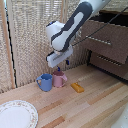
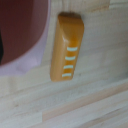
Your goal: Propose to navigate your clamp on the clench of the first drawer. Use gentle force to register to the cabinet. Send posterior your swing mandate till over it lurks, a cup of pink essence. Fortify your grip after aiming concentric with the pink cup’s periphery. Manoeuvre the pink towards the cabinet's top. Drop your compression till the cup is resting inside.
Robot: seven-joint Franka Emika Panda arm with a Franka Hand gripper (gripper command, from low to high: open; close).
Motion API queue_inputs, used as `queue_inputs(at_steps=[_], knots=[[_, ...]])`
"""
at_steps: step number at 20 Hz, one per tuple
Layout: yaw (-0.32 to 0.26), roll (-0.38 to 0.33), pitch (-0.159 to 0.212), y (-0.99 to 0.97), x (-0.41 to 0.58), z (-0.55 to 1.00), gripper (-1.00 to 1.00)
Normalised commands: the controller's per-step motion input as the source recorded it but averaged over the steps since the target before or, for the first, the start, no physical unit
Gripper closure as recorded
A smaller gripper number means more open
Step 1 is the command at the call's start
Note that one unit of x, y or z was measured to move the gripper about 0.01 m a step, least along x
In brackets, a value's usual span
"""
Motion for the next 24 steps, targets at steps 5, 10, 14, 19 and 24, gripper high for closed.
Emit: queue_inputs(at_steps=[5, 10, 14, 19, 24], knots=[[-0.031, 0.103, 0.051, -0.01, 0.200, -0.42, -1.00], [-0.077, 0.103, 0.004, -0.22, -0.143, -0.43, -1.00], [-0.066, 0.059, -0.013, -0.26, -0.074, -0.30, 1.00], [0.000, 0.043, 0.013, -0.17, -0.111, -0.09, 1.00], [0.000, 0.040, 0.002, -0.14, -0.043, -0.01, 1.00]])
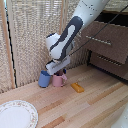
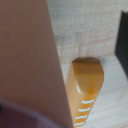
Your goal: Propose to navigate your clamp on the clench of the first drawer. Use gentle force to register to the cabinet. Send posterior your swing mandate till over it lurks, a cup of pink essence. Fortify your grip after aiming concentric with the pink cup’s periphery. Manoeuvre the pink towards the cabinet's top. Drop your compression till the cup is resting inside.
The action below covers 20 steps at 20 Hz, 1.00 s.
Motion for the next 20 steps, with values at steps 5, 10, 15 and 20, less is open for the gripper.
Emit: queue_inputs(at_steps=[5, 10, 15, 20], knots=[[0.012, 0.008, 0.000, -0.01, -0.099, 0.00, 1.00], [0.037, 0.002, -0.009, 0.00, -0.211, 0.00, 1.00], [-0.020, 0.075, -0.114, -0.06, -0.278, 0.15, 1.00], [-0.071, 0.061, -0.020, -0.21, -0.170, 0.49, 1.00]])
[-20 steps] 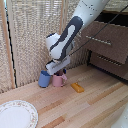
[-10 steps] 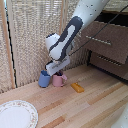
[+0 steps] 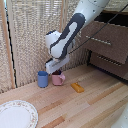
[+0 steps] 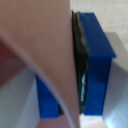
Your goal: Propose to navigate your clamp on the clench of the first drawer. Use gentle force to register to the cabinet. Send posterior your swing mandate till over it lurks, a cup of pink essence. Fortify your grip after aiming concentric with the pink cup’s periphery. Manoeuvre the pink towards the cabinet's top. Drop your compression till the cup is resting inside.
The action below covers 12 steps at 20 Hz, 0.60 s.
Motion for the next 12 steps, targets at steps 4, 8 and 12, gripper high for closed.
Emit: queue_inputs(at_steps=[4, 8, 12], knots=[[-0.012, 0.001, 0.130, -0.21, -0.130, 0.59, 1.00], [-0.068, 0.084, 0.151, -0.21, -0.009, 0.72, 1.00], [-0.185, 0.124, 0.062, -0.14, 0.000, 0.75, 1.00]])
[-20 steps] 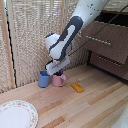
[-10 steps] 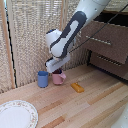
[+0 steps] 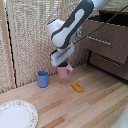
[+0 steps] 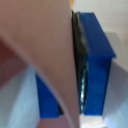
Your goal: Propose to navigate your clamp on the clench of the first drawer. Use gentle force to register to the cabinet. Send posterior your swing mandate till over it lurks, a cup of pink essence. Fortify your grip after aiming concentric with the pink cup’s periphery. Manoeuvre the pink towards the cabinet's top. Drop your compression till the cup is resting inside.
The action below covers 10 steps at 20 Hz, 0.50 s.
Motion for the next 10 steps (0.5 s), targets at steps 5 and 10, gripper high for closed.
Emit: queue_inputs(at_steps=[5, 10], knots=[[-0.243, 0.174, -0.002, -0.02, 0.001, 0.56, 1.00], [-0.320, 0.070, -0.091, 0.09, -0.047, 0.48, 1.00]])
